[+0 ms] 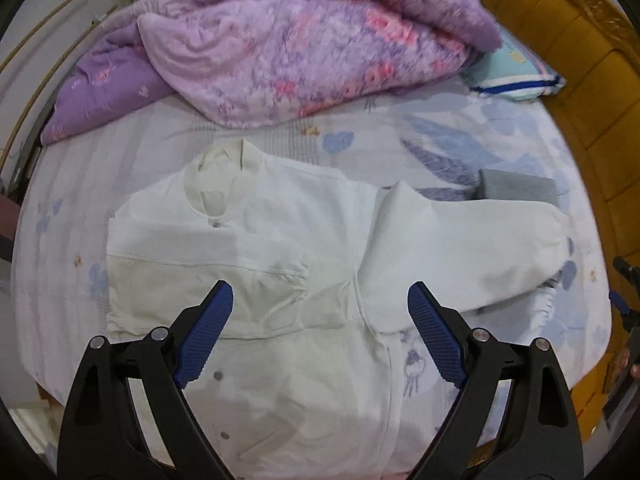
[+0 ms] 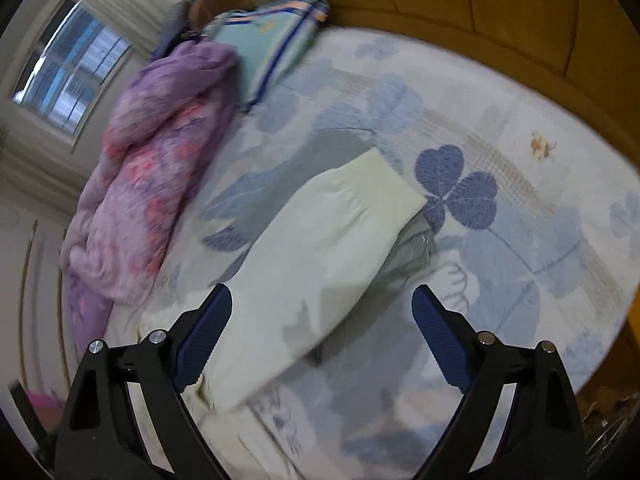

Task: Fold large clothes
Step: 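Grasp the sleeve cuff with the right tool and lift it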

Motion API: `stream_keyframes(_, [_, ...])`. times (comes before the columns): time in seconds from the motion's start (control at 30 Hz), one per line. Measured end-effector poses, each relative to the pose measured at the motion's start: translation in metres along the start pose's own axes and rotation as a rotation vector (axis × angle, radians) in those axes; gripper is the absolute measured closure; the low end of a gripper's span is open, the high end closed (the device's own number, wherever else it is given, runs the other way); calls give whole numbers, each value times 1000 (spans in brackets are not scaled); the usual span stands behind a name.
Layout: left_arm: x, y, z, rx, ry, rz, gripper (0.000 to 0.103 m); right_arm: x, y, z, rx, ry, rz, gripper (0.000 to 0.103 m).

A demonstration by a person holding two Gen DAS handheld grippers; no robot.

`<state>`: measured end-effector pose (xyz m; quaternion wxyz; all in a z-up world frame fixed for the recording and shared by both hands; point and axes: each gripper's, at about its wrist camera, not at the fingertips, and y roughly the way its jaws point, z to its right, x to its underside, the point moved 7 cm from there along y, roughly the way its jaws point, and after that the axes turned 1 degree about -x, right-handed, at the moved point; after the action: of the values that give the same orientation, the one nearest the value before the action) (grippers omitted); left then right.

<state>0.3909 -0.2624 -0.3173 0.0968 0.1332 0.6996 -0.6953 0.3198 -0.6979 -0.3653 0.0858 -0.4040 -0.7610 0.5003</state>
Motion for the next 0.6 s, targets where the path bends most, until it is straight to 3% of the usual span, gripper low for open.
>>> stream_keyframes(0.1, [-1, 28, 2, -3, -23, -52, 23, -25, 36, 26, 6, 60, -5, 17])
stream_keyframes(0.23, [2, 55, 2, -10, -30, -95, 31, -52, 83, 50, -3, 135, -36, 26])
stream_keyframes(0.4, [6, 83, -5, -22, -53, -145, 32, -62, 137, 73, 19, 221, -116, 26])
stream_keyframes(0.53, [9, 102, -7, -10, -70, -184, 32, -64, 143, 86, 10, 296, -139, 25])
stream_keyframes(0.57, [9, 105, -8, -11, -70, -192, 32, -64, 142, 90, -2, 331, -135, 31])
stream_keyframes(0.6, [10, 108, -8, -10, -70, -201, 32, -65, 138, 94, -9, 373, -126, 50])
